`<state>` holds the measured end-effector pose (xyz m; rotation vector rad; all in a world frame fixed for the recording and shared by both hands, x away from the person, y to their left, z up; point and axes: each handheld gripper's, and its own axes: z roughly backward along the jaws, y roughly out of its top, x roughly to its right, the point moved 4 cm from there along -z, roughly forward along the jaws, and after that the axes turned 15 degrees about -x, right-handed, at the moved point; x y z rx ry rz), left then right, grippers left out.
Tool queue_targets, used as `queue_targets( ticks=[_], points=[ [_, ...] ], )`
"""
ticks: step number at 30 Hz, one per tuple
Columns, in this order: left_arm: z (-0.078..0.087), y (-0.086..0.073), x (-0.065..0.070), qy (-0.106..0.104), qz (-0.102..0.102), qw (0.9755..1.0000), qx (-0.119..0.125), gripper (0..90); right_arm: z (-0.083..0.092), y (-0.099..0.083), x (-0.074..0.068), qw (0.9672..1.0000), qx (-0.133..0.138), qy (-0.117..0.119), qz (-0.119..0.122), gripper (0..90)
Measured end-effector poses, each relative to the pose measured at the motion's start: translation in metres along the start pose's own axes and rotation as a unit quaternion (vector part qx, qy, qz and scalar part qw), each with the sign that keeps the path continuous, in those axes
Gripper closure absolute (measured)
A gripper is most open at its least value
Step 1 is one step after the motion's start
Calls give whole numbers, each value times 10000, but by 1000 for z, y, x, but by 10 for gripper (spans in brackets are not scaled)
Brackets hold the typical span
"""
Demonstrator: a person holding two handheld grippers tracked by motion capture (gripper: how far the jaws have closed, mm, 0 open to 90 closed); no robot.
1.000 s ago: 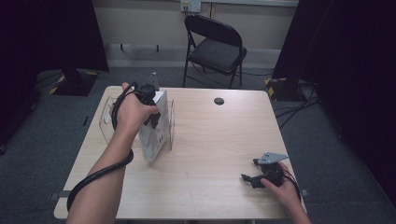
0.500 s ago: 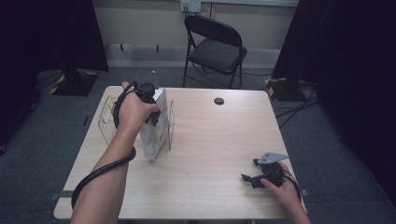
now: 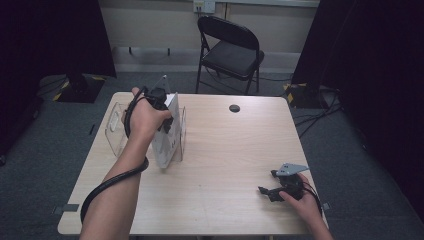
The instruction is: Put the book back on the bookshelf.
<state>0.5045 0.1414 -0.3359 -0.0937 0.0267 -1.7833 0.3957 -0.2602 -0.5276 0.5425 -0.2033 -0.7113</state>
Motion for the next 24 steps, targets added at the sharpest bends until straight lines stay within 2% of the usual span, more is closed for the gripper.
queue_targets(
  ticks=[7,12,17,24],
  points=[
    [-2,5,1,56,41,10000,15,527,0,0,0,10000,-21,-17,-1,137],
    [-4,9,0,-16,169,9998,74,527,0,0,0,10000,-21,-16,1,137],
    [-6,12,0,71,135,9999,59,527,0,0,0,10000,-24,-9,-8,137],
    [-8,16,2,69,183,9997,135,527,0,0,0,10000,-21,-13,-1,137]
  ],
)
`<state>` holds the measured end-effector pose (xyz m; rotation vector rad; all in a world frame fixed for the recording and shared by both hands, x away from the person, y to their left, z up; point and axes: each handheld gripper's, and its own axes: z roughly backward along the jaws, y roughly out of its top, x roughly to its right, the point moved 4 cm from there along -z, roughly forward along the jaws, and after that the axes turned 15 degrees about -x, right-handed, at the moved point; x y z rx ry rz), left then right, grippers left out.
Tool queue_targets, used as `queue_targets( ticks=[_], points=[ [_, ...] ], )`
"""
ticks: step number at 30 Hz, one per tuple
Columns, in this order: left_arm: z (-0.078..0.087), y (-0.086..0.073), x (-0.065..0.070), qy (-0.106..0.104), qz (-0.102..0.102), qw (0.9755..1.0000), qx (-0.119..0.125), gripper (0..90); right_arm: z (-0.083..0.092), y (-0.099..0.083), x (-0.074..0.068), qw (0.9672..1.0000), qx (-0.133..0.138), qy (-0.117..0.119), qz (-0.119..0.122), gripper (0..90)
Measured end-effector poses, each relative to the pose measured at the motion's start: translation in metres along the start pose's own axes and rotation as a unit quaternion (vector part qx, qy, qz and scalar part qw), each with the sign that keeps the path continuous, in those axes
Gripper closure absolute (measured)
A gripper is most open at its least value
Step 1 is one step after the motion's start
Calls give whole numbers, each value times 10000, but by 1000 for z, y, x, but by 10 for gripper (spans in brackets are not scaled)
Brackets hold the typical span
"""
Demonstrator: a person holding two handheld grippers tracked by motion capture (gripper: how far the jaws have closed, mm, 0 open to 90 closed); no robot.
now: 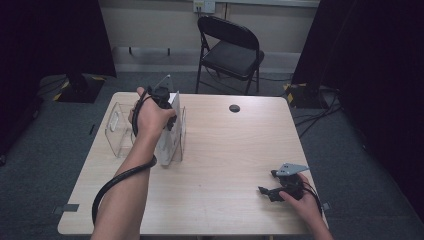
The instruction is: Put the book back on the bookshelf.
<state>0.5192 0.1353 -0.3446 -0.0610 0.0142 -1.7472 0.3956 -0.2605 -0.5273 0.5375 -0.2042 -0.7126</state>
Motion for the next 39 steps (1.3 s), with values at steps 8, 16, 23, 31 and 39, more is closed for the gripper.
queue_targets(
  ticks=[8,16,23,31,39],
  points=[
    [-5,1,-3,-61,108,9998,157,526,0,0,0,10000,1,-2,1,137],
    [-7,-2,-2,16,57,9997,238,520,0,0,0,10000,21,13,0,137],
    [-7,-3,0,42,19,9998,194,508,0,0,0,10000,21,12,0,137],
    [-4,1,-2,1,-4,9999,145,491,0,0,0,10000,21,13,0,137],
    [-3,5,2,5,28,10000,37,511,0,0,0,10000,22,13,0,137]
  ],
)
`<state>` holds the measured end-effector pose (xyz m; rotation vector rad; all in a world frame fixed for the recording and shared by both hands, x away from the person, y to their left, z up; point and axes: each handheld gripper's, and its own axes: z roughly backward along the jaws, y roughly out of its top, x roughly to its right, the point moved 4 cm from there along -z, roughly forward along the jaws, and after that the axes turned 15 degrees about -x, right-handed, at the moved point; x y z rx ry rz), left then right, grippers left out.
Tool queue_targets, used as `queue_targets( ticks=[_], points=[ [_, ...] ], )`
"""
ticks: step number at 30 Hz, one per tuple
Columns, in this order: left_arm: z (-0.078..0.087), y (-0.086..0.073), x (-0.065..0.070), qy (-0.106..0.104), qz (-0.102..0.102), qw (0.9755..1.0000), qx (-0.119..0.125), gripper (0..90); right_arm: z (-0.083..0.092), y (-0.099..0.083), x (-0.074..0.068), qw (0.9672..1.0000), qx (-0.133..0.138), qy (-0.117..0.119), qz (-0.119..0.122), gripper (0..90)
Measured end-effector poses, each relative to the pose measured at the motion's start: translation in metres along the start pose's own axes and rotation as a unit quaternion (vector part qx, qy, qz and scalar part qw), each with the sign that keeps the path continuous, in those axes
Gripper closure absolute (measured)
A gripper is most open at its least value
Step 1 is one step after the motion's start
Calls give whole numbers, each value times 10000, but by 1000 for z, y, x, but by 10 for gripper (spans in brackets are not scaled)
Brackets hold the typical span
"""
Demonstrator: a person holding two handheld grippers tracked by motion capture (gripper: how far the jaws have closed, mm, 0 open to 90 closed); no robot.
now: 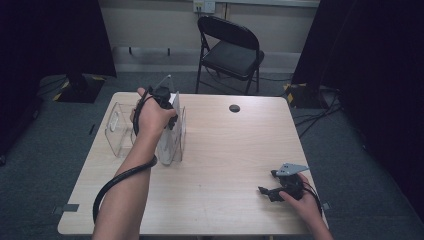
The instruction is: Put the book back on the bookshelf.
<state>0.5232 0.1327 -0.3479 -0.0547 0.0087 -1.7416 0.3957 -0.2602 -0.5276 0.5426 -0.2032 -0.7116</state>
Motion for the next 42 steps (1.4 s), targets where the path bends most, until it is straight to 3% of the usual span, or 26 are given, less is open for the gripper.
queue_targets(
  ticks=[9,16,22,32,37,42],
  points=[
    [3,1,3,169,109,9995,246,533,0,0,0,10000,0,3,0,137],
    [5,5,7,238,23,9992,319,533,0,0,0,10000,0,1,1,137],
    [5,7,6,213,58,9986,475,533,0,0,0,10000,0,3,0,137],
    [8,8,4,167,141,9952,949,532,0,0,0,10000,-31,-6,13,136],
    [-2,9,1,133,199,9950,968,529,0,0,0,10000,-24,-2,19,137],
    [-3,6,2,101,93,9953,954,515,0,1,0,10000,-24,2,21,136]
  ],
)
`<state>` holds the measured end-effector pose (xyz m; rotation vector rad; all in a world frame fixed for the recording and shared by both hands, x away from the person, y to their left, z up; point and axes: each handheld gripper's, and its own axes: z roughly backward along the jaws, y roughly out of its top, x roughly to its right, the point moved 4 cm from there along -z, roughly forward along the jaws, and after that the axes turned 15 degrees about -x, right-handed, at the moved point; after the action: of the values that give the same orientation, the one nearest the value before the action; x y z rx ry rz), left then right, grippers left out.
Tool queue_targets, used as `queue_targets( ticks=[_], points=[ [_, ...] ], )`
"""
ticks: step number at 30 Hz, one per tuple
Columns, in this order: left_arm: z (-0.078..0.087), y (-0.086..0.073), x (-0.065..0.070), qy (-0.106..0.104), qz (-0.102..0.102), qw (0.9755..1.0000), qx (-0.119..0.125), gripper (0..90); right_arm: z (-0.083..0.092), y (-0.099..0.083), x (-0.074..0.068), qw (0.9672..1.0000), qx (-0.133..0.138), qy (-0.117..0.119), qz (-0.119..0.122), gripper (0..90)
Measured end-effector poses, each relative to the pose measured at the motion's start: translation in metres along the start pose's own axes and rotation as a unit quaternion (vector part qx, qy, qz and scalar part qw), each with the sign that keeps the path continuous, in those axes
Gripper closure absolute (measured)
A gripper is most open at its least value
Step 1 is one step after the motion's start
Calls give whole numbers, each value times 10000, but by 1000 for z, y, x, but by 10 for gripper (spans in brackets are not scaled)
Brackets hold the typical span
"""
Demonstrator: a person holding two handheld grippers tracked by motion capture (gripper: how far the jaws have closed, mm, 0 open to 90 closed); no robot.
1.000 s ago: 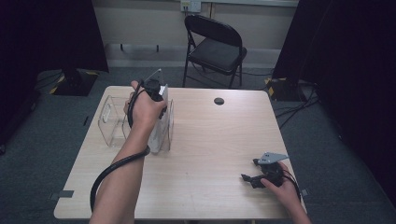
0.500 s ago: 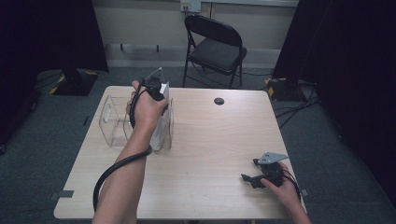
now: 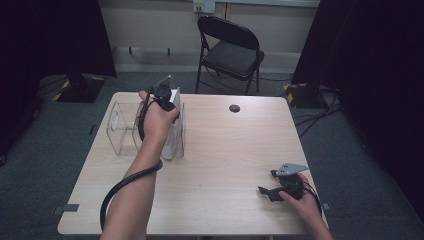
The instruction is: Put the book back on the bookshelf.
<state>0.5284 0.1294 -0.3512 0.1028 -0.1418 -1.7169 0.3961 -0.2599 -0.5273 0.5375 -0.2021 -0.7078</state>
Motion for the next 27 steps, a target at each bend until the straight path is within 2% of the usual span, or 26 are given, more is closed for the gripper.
queue_targets(
  ticks=[3,7,9,12,14,16,18,21,22,24,25,27],
  points=[
    [0,-1,-1,-51,-49,9999,-72,499,0,0,0,10000,-2,-2,5,136],
    [4,-4,-3,-156,-17,9996,-240,459,0,0,0,10000,4,-1,10,136],
    [4,-6,-4,-284,50,9992,-262,420,0,1,0,10000,-5,7,24,136],
    [4,-11,-7,-398,-29,9988,-270,401,-1,1,1,10000,0,8,61,136],
    [4,-14,-5,-400,-84,9988,-259,404,-1,2,1,10000,2,10,65,136],
    [4,-16,-4,-363,-255,9984,-336,406,-1,2,1,10000,2,6,67,136],
    [7,-18,-4,-338,-353,9985,-241,398,-1,2,1,10000,3,17,69,137],
    [11,-19,-5,-305,-382,9987,-150,390,-1,2,1,10000,-9,15,56,137],
    [11,-19,-7,-313,-544,9979,-182,384,-1,2,1,10000,-12,15,66,136],
    [11,-22,-6,-366,-465,9980,-217,367,-1,2,1,10000,-7,24,59,137],
    [10,-23,-7,-376,-537,9976,-244,358,-1,2,1,10000,-4,19,68,136],
    [10,-26,-7,-368,-530,9976,-238,354,-1,2,1,10000,-7,21,70,136]
  ],
)
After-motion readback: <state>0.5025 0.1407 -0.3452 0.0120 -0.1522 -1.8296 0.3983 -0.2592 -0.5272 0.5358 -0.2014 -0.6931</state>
